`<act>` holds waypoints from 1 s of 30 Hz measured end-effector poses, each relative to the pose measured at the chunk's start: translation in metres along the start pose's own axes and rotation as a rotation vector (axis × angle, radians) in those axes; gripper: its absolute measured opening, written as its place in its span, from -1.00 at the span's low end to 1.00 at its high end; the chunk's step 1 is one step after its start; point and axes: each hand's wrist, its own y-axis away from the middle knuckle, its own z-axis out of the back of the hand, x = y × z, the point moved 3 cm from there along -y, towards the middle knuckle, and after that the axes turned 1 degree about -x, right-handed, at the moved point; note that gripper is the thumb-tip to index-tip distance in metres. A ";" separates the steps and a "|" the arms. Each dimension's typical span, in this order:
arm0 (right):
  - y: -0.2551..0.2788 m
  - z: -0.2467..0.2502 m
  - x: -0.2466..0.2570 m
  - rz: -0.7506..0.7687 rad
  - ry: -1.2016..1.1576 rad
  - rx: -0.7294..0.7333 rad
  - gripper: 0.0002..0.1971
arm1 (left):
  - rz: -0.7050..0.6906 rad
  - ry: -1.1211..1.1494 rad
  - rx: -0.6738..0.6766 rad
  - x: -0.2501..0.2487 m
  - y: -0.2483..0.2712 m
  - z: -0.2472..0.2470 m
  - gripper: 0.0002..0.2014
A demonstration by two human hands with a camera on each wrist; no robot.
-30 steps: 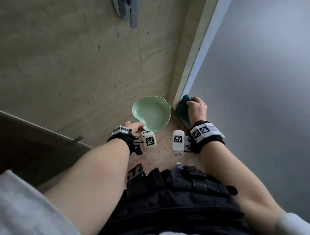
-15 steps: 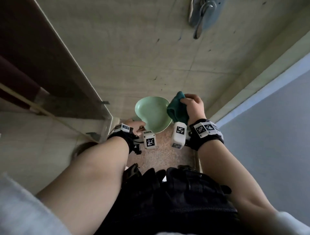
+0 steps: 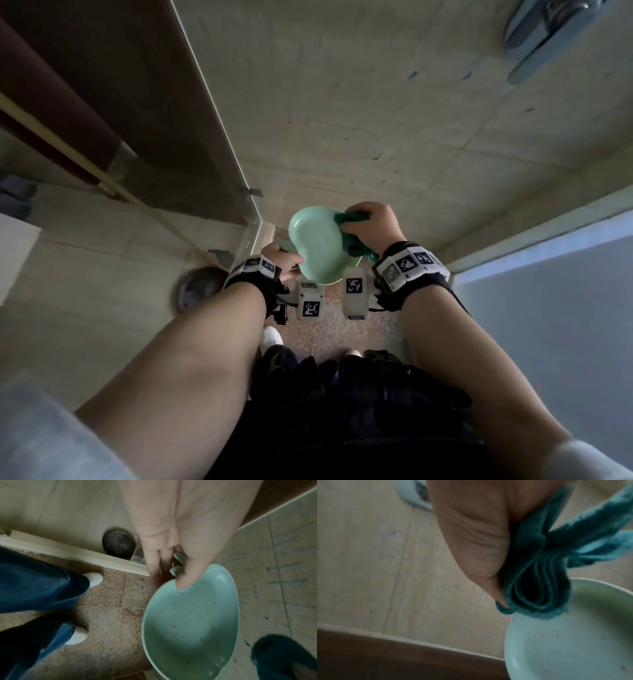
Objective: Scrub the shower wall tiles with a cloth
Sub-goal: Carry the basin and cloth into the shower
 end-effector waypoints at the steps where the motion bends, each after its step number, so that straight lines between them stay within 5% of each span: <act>1: -0.004 -0.007 0.006 0.040 0.117 0.002 -0.79 | -0.004 -0.023 -0.005 -0.001 -0.008 0.006 -0.72; 8: -0.021 -0.048 0.033 0.151 0.527 0.078 -0.84 | 0.022 -0.156 0.053 -0.008 -0.039 0.024 -0.39; 14: -0.030 -0.062 0.049 0.203 0.655 0.066 -0.79 | 0.012 -0.195 0.120 -0.025 -0.035 0.025 -0.82; 19: -0.032 -0.079 0.050 0.202 0.799 0.123 -0.74 | -0.079 -0.241 0.166 -0.033 -0.034 0.022 -0.73; 22: -0.031 -0.085 0.046 0.175 0.861 0.161 -0.73 | -0.071 -0.238 0.213 -0.036 -0.029 0.021 -0.85; 30: -0.032 -0.091 0.050 0.176 0.837 0.080 -0.76 | -0.085 -0.202 0.190 -0.031 -0.027 0.040 -0.82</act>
